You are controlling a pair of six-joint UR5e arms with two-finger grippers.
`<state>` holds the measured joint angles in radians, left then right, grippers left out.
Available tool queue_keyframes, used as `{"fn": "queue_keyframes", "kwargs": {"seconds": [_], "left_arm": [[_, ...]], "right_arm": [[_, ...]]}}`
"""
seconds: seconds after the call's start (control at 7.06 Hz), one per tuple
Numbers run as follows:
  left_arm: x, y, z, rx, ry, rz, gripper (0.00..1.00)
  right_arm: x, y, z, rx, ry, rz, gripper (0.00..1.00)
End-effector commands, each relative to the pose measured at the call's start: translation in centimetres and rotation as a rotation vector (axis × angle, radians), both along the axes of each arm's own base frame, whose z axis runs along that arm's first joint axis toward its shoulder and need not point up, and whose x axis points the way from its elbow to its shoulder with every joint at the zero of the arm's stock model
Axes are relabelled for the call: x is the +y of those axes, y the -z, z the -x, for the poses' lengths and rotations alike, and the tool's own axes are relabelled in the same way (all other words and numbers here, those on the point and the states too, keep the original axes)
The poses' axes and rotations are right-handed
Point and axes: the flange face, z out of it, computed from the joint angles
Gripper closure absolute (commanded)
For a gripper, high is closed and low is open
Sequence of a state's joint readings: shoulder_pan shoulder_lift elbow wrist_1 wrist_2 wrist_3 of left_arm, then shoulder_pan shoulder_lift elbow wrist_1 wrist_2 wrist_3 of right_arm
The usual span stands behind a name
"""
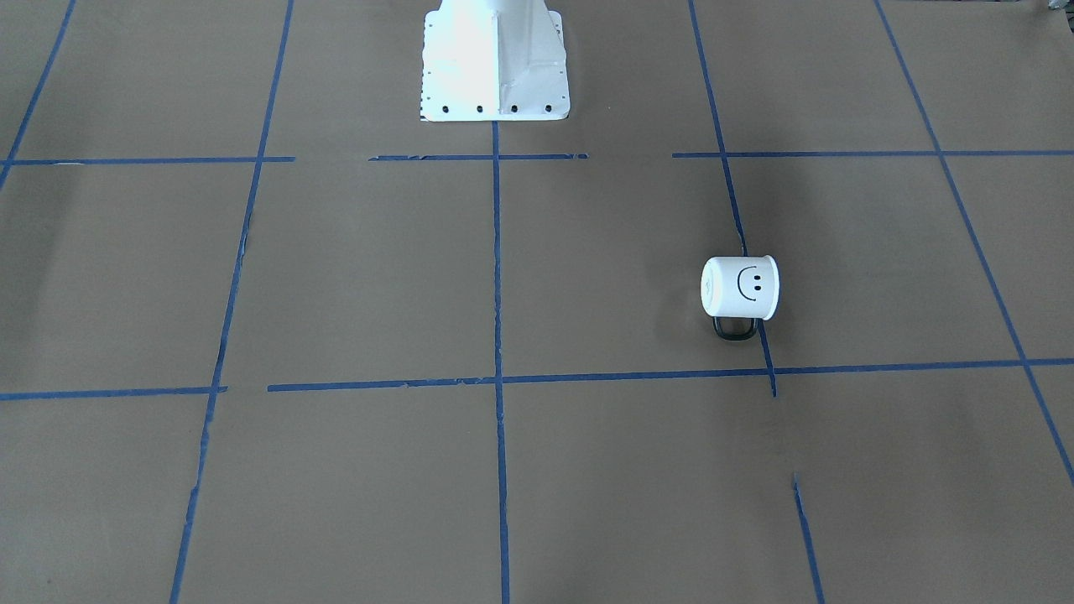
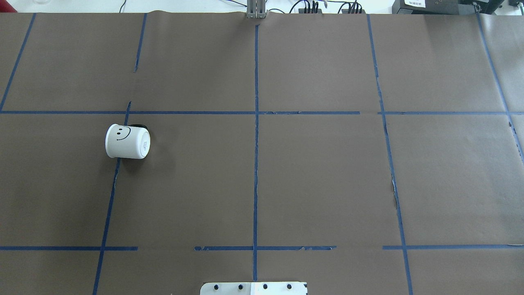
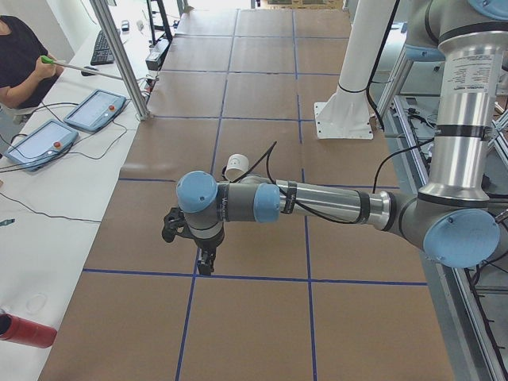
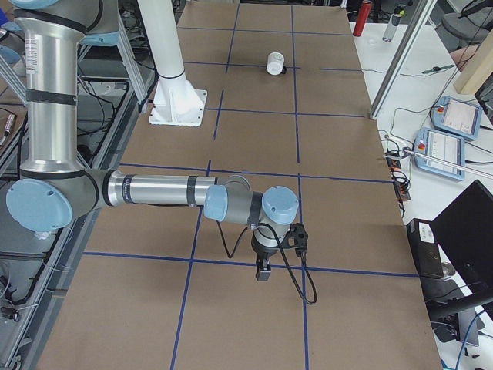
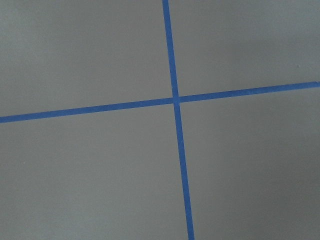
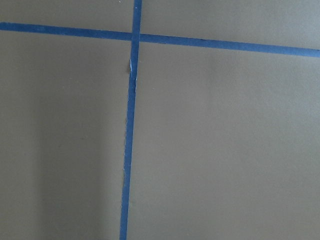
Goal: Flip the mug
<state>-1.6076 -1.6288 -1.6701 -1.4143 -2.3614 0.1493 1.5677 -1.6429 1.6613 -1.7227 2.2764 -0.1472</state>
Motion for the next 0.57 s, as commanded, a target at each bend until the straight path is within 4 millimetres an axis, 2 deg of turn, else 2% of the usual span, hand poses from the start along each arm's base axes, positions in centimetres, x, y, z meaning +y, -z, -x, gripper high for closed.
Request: {"fn": "queue_keyframes", "kwargs": {"seconds": [0.0,0.14,0.28,0.42], "left_arm": [[0.25,1.79,0.08,-0.003,-0.029,-0.031,0.0],[0.14,1.29,-0.26,-0.008,-0.036,-0.012,0.0],[0.77,1.85,-0.15,0.005,-0.031,-0.022,0.0],[0.56,1.25,-0.23,0.008,-0.04,-0.031,0.0]], "right_arm": [[0.01,-0.07,0.0,0.0,0.0,0.002,0.0],[0.0,0.0,0.0,0.0,0.0,0.0,0.0],[0.0,0.0,0.0,0.0,0.0,0.0,0.0],[0.0,0.0,0.0,0.0,0.0,0.0,0.0]]}}
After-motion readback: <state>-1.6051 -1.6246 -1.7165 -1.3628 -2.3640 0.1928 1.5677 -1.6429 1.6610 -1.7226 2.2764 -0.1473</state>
